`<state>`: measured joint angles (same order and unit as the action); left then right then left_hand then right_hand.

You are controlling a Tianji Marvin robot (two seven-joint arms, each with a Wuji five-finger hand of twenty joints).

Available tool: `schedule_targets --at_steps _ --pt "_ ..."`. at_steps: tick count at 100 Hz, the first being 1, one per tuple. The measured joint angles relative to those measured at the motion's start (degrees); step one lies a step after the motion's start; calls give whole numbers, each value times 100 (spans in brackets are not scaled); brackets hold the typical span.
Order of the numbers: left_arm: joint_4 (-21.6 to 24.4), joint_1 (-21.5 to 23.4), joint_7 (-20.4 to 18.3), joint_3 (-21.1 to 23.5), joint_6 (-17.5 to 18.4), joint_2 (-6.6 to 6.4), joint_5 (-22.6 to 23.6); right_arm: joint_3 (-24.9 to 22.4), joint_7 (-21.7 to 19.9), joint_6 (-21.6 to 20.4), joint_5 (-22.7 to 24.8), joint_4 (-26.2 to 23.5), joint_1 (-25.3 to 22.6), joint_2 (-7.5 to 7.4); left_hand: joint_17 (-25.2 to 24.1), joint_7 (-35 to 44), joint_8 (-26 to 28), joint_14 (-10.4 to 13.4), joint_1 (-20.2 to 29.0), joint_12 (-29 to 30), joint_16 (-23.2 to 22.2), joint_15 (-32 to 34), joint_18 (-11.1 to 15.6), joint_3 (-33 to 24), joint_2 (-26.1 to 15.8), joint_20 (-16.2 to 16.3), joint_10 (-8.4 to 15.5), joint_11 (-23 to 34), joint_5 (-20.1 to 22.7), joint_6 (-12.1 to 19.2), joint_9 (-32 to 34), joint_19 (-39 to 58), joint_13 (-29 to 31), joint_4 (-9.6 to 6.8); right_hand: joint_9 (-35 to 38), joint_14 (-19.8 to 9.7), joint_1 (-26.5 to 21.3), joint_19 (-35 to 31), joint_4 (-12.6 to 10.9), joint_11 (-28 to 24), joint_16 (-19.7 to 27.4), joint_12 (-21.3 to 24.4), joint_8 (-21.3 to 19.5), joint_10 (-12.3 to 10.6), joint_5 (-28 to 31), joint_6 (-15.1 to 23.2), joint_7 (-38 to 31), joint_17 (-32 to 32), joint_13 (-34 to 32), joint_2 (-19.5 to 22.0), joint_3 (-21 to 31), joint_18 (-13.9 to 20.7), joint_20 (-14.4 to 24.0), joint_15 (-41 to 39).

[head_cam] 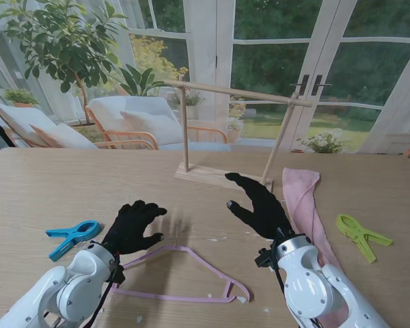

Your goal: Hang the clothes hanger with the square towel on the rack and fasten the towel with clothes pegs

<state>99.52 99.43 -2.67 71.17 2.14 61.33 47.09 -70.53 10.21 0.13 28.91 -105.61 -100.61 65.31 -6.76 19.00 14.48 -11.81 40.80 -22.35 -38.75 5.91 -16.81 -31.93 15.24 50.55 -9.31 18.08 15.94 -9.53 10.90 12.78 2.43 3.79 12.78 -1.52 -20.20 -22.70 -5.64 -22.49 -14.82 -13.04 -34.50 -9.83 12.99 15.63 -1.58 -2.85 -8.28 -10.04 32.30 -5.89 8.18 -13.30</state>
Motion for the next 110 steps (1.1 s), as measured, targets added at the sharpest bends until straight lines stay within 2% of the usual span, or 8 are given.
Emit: schedule_targets --at_steps 14,33,45,79,89,104,110 --pt "-142 30 98 -140 -77 -41 568 0 2 0 -2 -3 -2 1 71 19 50 0 -135 0 -66 0 -1 -68 77 113 0 0 -145 1 0 2 2 0 0 0 0 -61 0 -1 -1 0 0 0 -8 0 -1 -1 0 0 -1 -1 0 -1" --pt "-241 38 33 -271 -146 -96 744 -4 -4 -2 -5 -21 -14 1 148 -41 52 0 -242 0 -70 10 -7 -280 211 235 0 -62 -218 109 1 2 46 0 0 0 0 -63 0 -2 -1 0 -1 0 -8 0 -1 -1 -1 0 0 -2 0 -1" --pt "-328 2 10 -392 -189 -131 1118 -11 -4 -2 -5 -32 -23 1 252 28 52 0 -268 -2 -130 11 -54 -562 367 276 0 -62 -218 151 1 3 105 0 0 1 0 -64 0 -2 -1 0 -1 0 -9 0 -1 -1 -7 0 -1 -2 0 -1" --pt "-739 -335 120 -859 -620 -168 1183 -17 0 -1 -5 -48 -34 2 376 495 319 -8 -270 -160 -372 193 -71 -981 527 342 0 57 -204 213 1 4 179 0 0 11 0 -67 0 -4 -23 0 -1 0 0 -1 -1 -2 -66 0 -2 -3 0 -61" --pt "-759 -378 123 -890 -670 -164 1069 -16 -1 0 -6 -49 -34 2 445 907 550 -75 -247 -234 -442 413 -111 -982 527 397 0 265 129 221 2 74 180 0 0 13 0 -68 0 -4 -24 0 -1 1 0 -1 -1 -10 -66 0 -2 -3 0 -61" --pt "-770 -423 169 -968 -788 -146 793 -16 -2 5 -10 -55 -36 2 560 1680 1042 -143 159 -305 -447 1067 -159 -987 549 464 0 577 712 235 149 140 180 0 0 13 0 -68 0 -5 -24 0 -1 1 0 -1 -1 -12 -66 0 -2 -4 0 -61" --pt "-770 -431 169 -994 -834 -133 695 -16 -2 6 -10 -59 -38 2 575 1964 1201 -154 486 -305 -416 1352 -211 -935 578 469 0 637 902 241 216 142 180 180 0 13 0 -69 0 -5 -24 0 -2 1 0 -1 -1 -12 -66 0 -2 -4 0 -61"
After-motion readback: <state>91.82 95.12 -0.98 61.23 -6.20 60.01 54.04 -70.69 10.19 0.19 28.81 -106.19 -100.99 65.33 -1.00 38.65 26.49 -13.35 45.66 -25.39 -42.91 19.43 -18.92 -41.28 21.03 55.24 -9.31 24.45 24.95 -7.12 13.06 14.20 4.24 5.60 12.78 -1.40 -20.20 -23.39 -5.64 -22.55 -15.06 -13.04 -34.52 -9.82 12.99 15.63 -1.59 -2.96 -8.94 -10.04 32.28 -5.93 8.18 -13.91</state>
